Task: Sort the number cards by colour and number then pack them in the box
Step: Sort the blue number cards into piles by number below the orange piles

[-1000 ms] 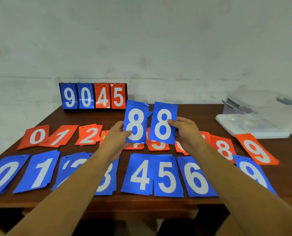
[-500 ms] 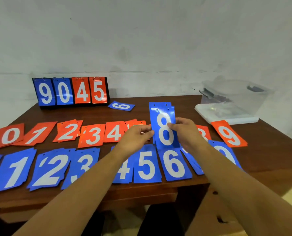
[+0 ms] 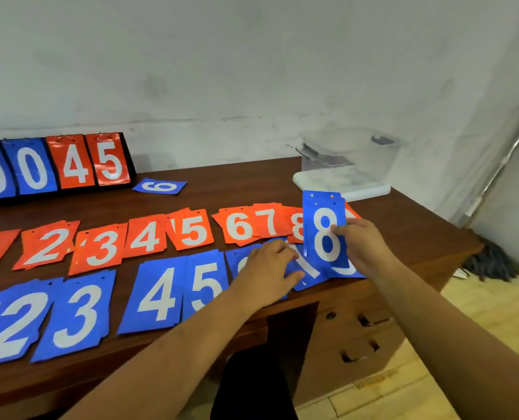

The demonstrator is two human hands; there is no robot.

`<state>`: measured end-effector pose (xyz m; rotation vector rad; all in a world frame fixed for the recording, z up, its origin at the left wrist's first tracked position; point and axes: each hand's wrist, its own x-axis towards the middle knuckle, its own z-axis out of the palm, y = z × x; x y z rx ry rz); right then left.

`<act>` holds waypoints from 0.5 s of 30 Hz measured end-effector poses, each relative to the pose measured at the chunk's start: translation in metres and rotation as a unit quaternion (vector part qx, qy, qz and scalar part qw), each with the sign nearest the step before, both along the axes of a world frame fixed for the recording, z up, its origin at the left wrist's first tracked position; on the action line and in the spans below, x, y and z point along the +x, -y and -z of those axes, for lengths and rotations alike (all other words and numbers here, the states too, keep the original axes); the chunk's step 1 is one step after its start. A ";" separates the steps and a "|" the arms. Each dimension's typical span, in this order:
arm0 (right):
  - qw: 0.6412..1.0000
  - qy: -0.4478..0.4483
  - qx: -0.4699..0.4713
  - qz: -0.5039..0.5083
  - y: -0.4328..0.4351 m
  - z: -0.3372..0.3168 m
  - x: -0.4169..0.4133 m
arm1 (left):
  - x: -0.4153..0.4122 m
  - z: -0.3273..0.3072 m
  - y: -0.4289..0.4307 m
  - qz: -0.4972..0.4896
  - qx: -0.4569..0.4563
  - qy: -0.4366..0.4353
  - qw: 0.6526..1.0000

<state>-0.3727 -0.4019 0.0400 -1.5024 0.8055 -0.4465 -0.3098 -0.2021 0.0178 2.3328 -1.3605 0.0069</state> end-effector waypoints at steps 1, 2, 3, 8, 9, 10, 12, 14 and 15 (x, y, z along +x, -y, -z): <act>1.000 -0.021 0.002 0.004 0.002 0.004 0.000 | -0.001 0.002 0.005 0.009 0.026 0.006 1.000; 0.998 -0.054 -0.003 0.013 0.004 0.007 -0.001 | -0.002 0.004 0.007 0.018 0.053 0.015 0.998; 0.996 -0.091 -0.015 0.020 0.006 0.008 -0.003 | -0.003 0.006 0.009 0.024 0.075 0.021 0.997; 0.990 -0.120 -0.074 0.027 0.031 0.006 -0.027 | 0.002 0.009 0.004 0.035 0.092 0.004 0.995; 0.990 -0.115 -0.081 0.029 0.037 0.003 -0.031 | 0.003 0.009 0.004 0.036 0.092 0.001 0.995; 0.990 -0.113 -0.085 0.028 0.040 -0.001 -0.033 | 0.004 0.009 0.005 0.037 0.092 -0.001 0.995; 0.990 -0.102 -0.090 0.022 0.045 -0.009 -0.035 | 0.004 0.009 0.006 0.040 0.090 -0.002 0.995; 0.990 -0.095 -0.103 0.011 0.046 -0.015 -0.034 | 0.005 0.011 0.008 0.039 0.082 0.001 0.996; 0.987 -0.099 -0.127 -0.002 0.044 -0.017 -0.033 | 0.005 0.011 0.009 0.037 0.077 0.002 0.996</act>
